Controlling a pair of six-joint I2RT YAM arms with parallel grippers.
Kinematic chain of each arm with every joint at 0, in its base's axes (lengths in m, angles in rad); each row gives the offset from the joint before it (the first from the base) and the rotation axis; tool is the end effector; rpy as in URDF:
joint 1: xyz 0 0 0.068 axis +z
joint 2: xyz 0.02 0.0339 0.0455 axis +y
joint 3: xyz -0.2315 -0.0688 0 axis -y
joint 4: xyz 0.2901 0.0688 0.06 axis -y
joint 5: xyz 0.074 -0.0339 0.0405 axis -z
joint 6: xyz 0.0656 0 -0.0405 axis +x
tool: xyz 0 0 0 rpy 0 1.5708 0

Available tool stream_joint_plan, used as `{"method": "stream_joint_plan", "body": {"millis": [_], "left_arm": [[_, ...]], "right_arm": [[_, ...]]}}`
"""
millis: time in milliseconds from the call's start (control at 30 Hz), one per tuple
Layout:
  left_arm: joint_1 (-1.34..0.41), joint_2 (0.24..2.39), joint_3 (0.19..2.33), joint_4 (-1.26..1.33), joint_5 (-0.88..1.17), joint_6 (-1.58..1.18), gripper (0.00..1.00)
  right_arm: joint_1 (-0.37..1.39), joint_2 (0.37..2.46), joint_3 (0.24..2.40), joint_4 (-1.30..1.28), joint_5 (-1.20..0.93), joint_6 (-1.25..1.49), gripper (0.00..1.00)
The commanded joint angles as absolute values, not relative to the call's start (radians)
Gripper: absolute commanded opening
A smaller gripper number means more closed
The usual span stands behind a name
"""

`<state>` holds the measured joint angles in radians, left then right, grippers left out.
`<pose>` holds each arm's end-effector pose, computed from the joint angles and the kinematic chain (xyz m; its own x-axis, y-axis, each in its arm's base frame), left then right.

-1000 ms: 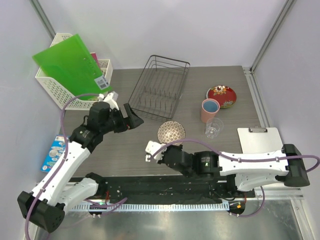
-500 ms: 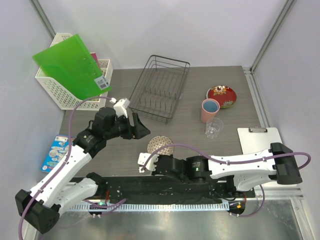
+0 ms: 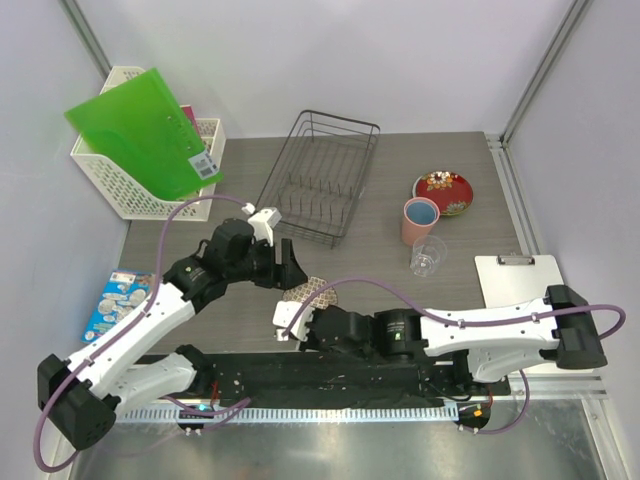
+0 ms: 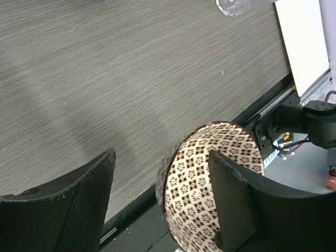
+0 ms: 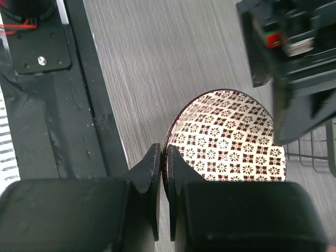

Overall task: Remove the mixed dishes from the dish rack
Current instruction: Pick up the bowl from the dish rack.

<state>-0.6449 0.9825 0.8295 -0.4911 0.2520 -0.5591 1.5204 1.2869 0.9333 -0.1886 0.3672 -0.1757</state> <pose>0.2278 -0.1918 0.2386 -0.8001 -0.0409 -0.5985 0.3740 0.7459 -0.5511 0.0419 0.3623 0.2218 0.1346 -0.5693 -0.8110 -0.9071 0.2586 -0.3321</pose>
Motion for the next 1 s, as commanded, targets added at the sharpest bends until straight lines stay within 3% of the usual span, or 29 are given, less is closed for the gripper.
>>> {"method": "stream_joint_plan", "body": {"millis": [0, 167, 467, 567, 700, 833, 967], "left_arm": [[-0.661, 0.979, 0.833, -0.505, 0.225, -0.532, 0.71], [-0.67, 0.992, 0.83, -0.502, 0.238, -0.534, 0.68], [-0.693, 1.014, 0.828, -0.479, 0.282, -0.534, 0.49], [-0.703, 1.019, 0.83, -0.479, 0.282, -0.534, 0.34], [-0.713, 1.023, 0.834, -0.479, 0.276, -0.532, 0.0], [-0.724, 1.016, 0.834, -0.48, 0.252, -0.546, 0.0], [-0.727, 0.988, 0.841, -0.483, 0.207, -0.554, 0.0]], "right_arm": [[1.522, 1.21, 0.988, -0.124, 0.396, -0.17, 0.01], [1.522, 1.16, 0.973, -0.144, 0.423, -0.175, 0.01], [1.52, 1.141, 0.954, -0.14, 0.423, -0.166, 0.01], [1.523, 1.146, 0.953, -0.133, 0.422, -0.167, 0.01], [1.52, 1.166, 0.956, -0.132, 0.419, -0.16, 0.01], [1.522, 1.178, 0.956, -0.132, 0.42, -0.147, 0.01], [1.522, 1.183, 0.956, -0.14, 0.423, -0.13, 0.14]]}}
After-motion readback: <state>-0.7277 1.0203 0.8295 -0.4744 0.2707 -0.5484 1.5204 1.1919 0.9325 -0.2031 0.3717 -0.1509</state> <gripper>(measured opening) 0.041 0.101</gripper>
